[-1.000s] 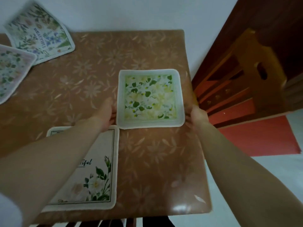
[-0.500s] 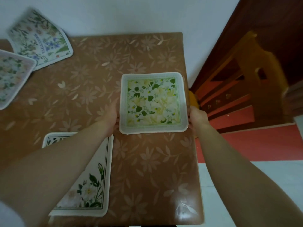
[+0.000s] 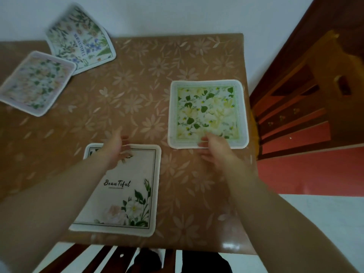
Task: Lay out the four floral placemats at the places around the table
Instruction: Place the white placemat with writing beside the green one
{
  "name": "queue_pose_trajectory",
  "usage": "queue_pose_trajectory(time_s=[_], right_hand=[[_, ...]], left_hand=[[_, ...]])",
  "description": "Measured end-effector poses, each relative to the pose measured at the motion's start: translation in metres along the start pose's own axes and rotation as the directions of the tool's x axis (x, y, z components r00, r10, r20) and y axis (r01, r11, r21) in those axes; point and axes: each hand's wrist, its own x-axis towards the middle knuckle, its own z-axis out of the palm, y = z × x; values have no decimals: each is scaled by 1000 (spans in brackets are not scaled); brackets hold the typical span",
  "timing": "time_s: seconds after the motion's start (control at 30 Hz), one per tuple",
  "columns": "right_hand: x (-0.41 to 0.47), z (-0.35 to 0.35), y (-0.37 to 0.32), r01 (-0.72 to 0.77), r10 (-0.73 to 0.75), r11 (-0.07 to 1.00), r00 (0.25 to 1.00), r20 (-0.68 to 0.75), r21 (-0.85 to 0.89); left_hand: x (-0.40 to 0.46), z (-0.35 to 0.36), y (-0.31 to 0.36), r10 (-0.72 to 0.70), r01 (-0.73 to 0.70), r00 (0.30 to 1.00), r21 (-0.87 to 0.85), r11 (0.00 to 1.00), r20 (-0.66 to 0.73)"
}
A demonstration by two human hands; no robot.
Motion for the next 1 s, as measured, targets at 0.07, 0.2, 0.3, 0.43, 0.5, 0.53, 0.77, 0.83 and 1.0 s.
queue_pose_trajectory(time_s=[0.07,0.2,0.3,0.43,0.5,0.53,0.77,0.83,1.0], right_hand=[[-15,33,21,-74,80,995,991,108,-60],[-45,83,65,-125,158,974,972,176,-187],[-66,106,92,-120,150,967,981,120,-224],[-89,131,123,-45,59,979,996,65,-200],[-98,143,133,-3,10,983,999,38,-183],[-101,148,137,14,-12,985,1000,12,-172],[-103,165,154,12,-51,979,982,-184,-204],[-104,163,157,-8,-29,986,975,-219,-166],[-105,157,155,-34,3,993,962,-271,-109]], left_hand=[[0,-45,-24,-13,14,997,17,1000,-73],[0,-123,-73,4,0,986,21,1000,-169],[-5,-160,-98,10,-20,979,-50,999,-201],[-6,-187,-124,-36,26,995,-115,993,-90],[-2,-192,-133,-53,52,998,-78,996,-20],[1,-194,-136,-37,37,999,-53,998,-3],[-4,-204,-142,6,-6,995,2,1000,95],[-3,-204,-147,0,3,992,-22,1000,126],[-5,-195,-153,37,-33,982,-28,999,186]])
